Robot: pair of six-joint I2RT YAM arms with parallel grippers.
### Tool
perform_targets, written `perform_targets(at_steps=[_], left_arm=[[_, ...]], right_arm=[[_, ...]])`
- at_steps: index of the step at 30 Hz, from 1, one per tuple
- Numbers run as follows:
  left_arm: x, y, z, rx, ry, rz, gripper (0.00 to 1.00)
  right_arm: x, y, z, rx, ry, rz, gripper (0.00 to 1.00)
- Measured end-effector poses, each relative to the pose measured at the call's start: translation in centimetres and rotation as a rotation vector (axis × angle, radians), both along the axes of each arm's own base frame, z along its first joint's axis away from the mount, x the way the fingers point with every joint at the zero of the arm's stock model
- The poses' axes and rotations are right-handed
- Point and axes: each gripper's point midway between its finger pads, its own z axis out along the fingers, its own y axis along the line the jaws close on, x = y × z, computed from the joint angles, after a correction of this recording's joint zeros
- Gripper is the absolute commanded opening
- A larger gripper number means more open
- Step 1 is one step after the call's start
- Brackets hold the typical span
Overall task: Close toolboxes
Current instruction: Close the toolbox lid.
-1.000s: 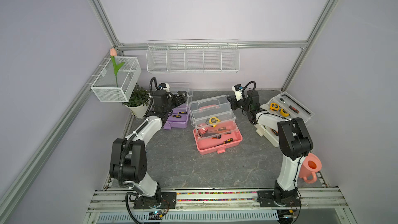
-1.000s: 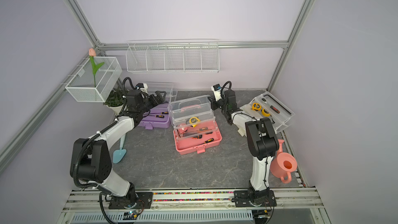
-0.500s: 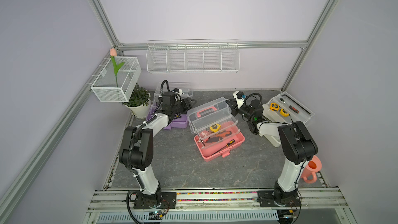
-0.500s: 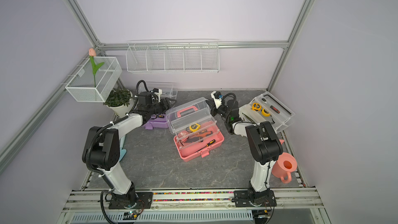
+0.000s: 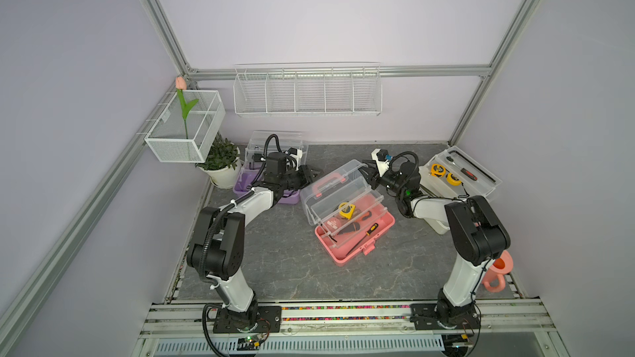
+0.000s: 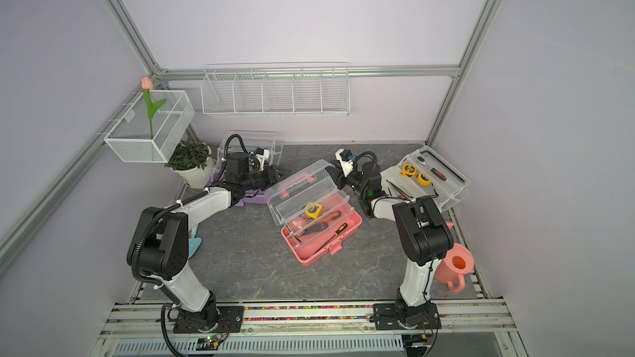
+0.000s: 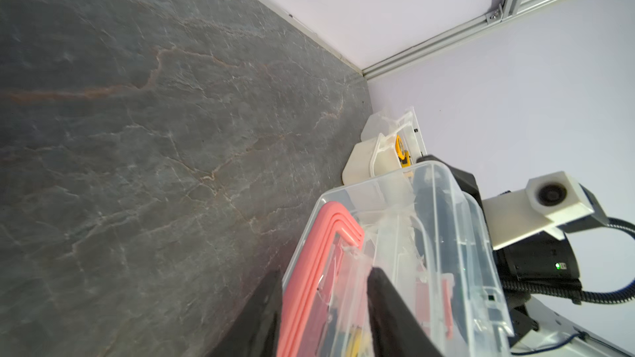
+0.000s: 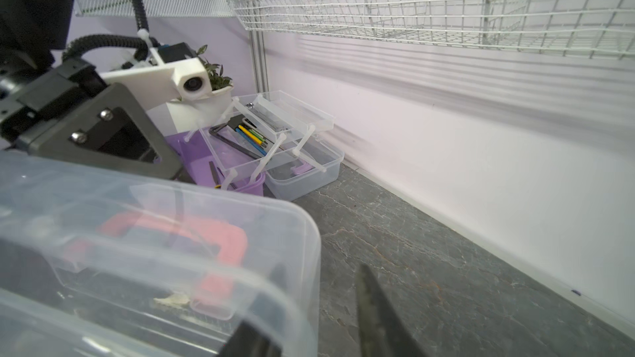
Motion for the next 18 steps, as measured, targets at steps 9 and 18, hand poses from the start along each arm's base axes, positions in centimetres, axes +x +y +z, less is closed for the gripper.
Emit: perform_targets(at_steps=[9, 18], left_arm=[[-1.6, -1.3, 1.5, -0.015, -0.017, -0.049, 0.45], [-2.5, -2.5, 1.6, -0.02, -0.014, -0.076, 0.45]], right_arm=[[-2.4, -1.7, 1.0, -0.043, 0.079, -0.058, 0.73], [-5.5, -4.5, -1.5, -0.114, 0.361, -0.172, 0.72]])
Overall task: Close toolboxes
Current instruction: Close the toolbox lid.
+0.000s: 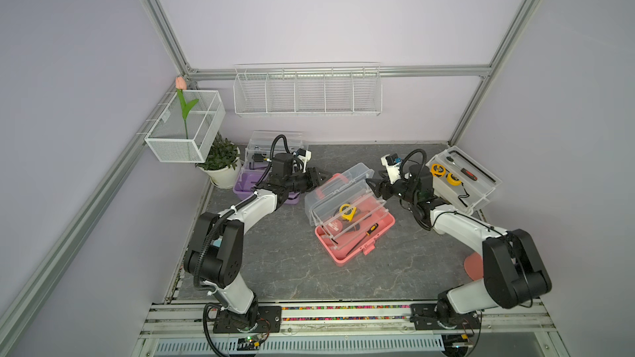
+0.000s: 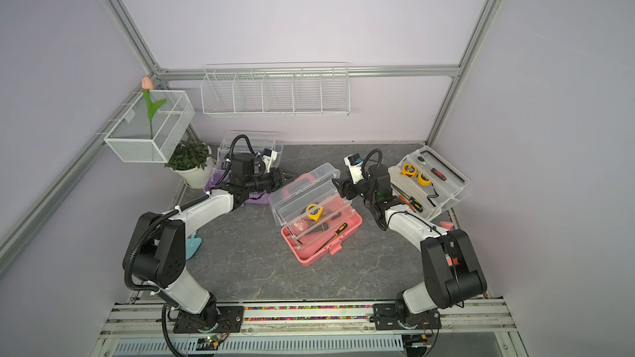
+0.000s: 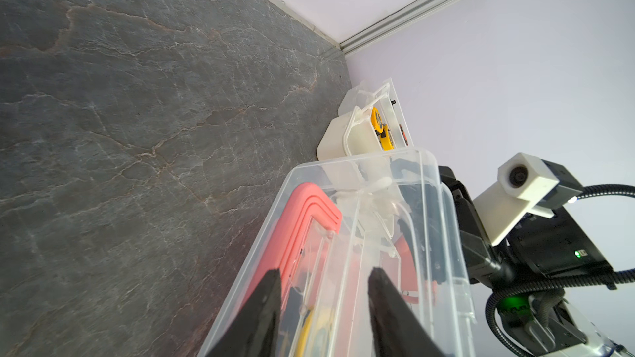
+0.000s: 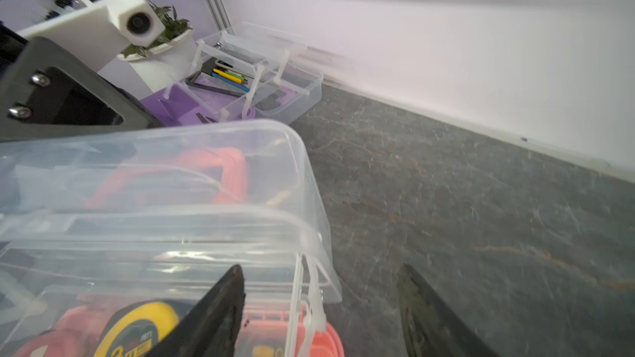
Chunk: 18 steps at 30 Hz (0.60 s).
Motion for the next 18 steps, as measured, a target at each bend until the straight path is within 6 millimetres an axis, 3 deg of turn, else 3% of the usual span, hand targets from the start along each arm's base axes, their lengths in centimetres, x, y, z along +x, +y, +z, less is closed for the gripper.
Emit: perform_targets(at_steps=[11, 18], left_arm=[[-2.2, -2.3, 1.2, -0.009, -0.014, -0.06, 0.49], [-3.5, -3.3, 2.2, -0.011, -0.034, -0.085, 0.57]], right_arm=[[-6.2, -3.3, -5.0, -0.035, 0.311, -0.124, 0.73], [-8.6, -4.6, -7.0, -0.004, 0.407, -0.2, 0.73]])
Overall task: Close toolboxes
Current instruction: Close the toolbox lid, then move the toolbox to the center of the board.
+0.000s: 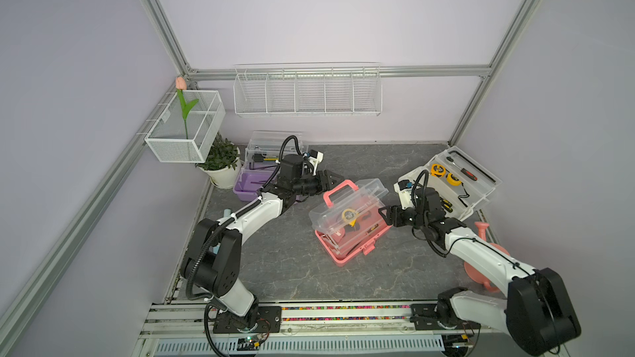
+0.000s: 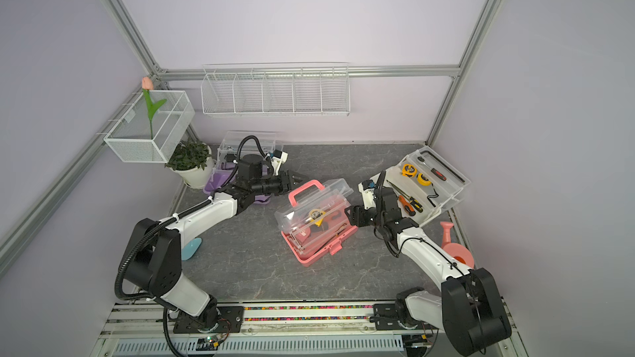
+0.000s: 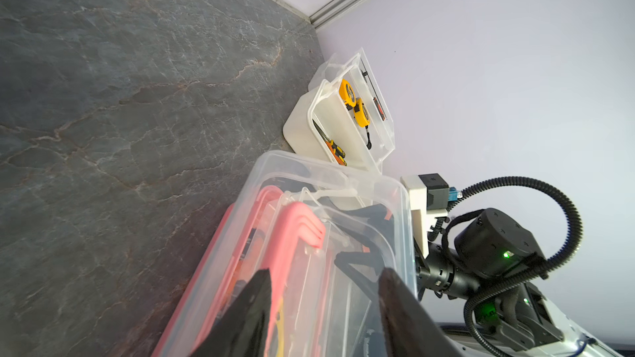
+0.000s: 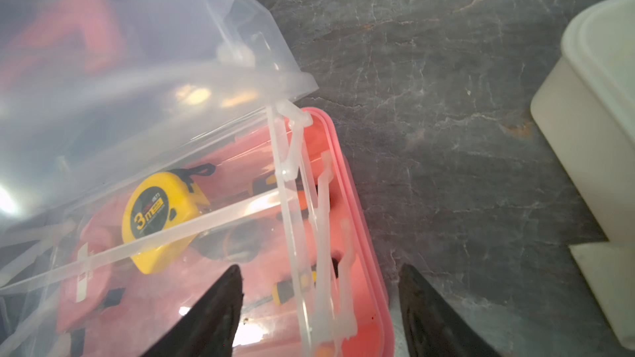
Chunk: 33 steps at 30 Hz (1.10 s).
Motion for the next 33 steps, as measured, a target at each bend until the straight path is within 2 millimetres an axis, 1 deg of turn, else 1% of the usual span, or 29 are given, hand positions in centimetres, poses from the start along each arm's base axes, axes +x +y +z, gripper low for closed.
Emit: perform_targets(at_steps=[5, 6, 11, 15, 18, 21, 24, 28, 33], left_arm=[[-0.3, 0.1, -1.0, 0.035, 0.03, 0.004, 0.61], [-0.4, 0.2, -1.2, 0.041, 0.034, 0.005, 0.62], [-0.5, 0.6, -2.2, 0.085, 0.047, 0.017, 0.71], [-0.6, 0.7, -2.8, 0.109, 0.053, 0.023, 0.71], [-0.8, 0.4, -2.9, 0.137, 0.044, 0.015, 0.71], [-1.4, -0.5, -2.4, 0.165, 0.012, -0.008, 0.71], [-2.0, -1.1, -2.1, 0.189, -0.013, -0.024, 0.71], [-2.2, -1.0, -2.5, 0.218, -0.024, -0.02, 0.71], [-1.9, -0.6, -2.8, 0.245, -0.035, 0.0, 0.72]], right_arm=[[-1.6, -0.6, -1.7, 0.02, 0.093, -0.049, 0.73], [-1.7, -0.7, -1.8, 0.026, 0.101, -0.059, 0.73], [-3.0, -1.5, -0.9, 0.049, 0.106, -0.113, 0.73], [-4.2, -2.2, 0.2, 0.059, 0.099, -0.135, 0.73], [-4.9, -2.4, 0.7, 0.069, 0.098, -0.144, 0.73], [-5.6, -2.7, 0.1, 0.068, 0.125, -0.153, 0.71], [-6.4, -2.9, -1.1, 0.061, 0.175, -0.167, 0.7], [-7.2, -3.2, -2.0, 0.058, 0.21, -0.18, 0.64], [-7.2, -2.7, -2.7, 0.095, 0.231, -0.18, 0.61]])
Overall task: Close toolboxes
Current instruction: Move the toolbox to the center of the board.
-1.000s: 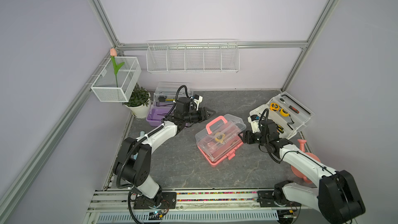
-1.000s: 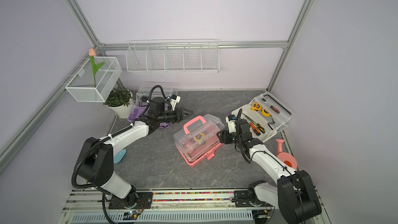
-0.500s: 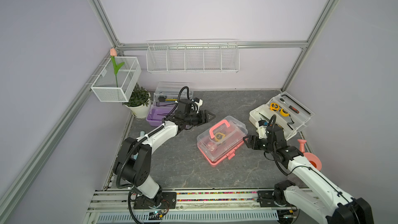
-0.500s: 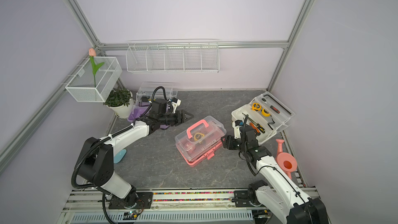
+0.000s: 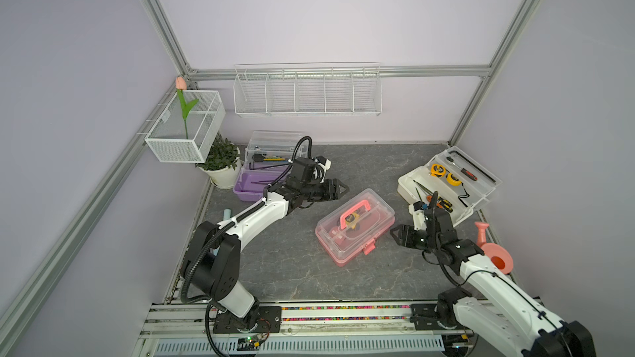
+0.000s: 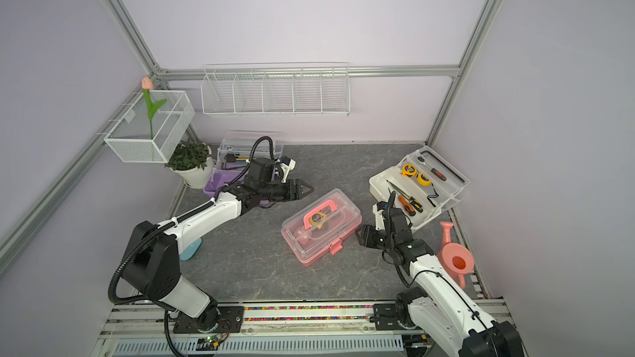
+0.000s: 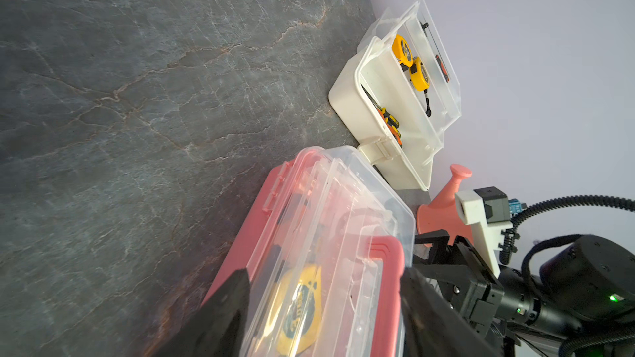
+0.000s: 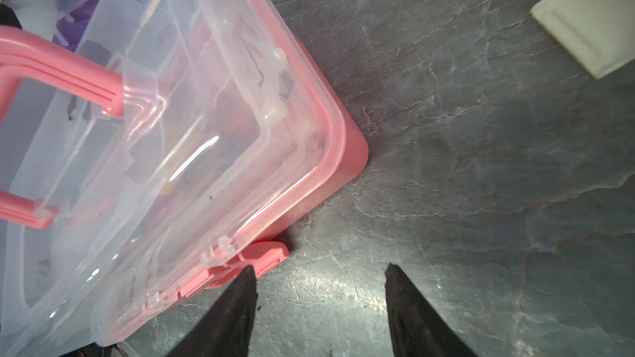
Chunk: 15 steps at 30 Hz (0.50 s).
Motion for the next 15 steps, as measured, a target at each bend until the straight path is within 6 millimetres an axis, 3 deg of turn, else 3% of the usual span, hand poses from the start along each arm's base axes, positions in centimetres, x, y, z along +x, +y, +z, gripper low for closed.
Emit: perform_targets(at_steps=[9, 15], left_arm=[[1.6, 2.0, -0.5, 0.116, -0.061, 0.074, 0.78], [2.8, 4.5, 1.3, 0.129, -0.116, 0.157, 0.79]], right_arm=[[1.4, 2.9, -2.6, 0.016, 0.043, 0.061, 0.6], [2.5, 6.0, -3.5, 0.018, 0.039, 0.125, 0.61]])
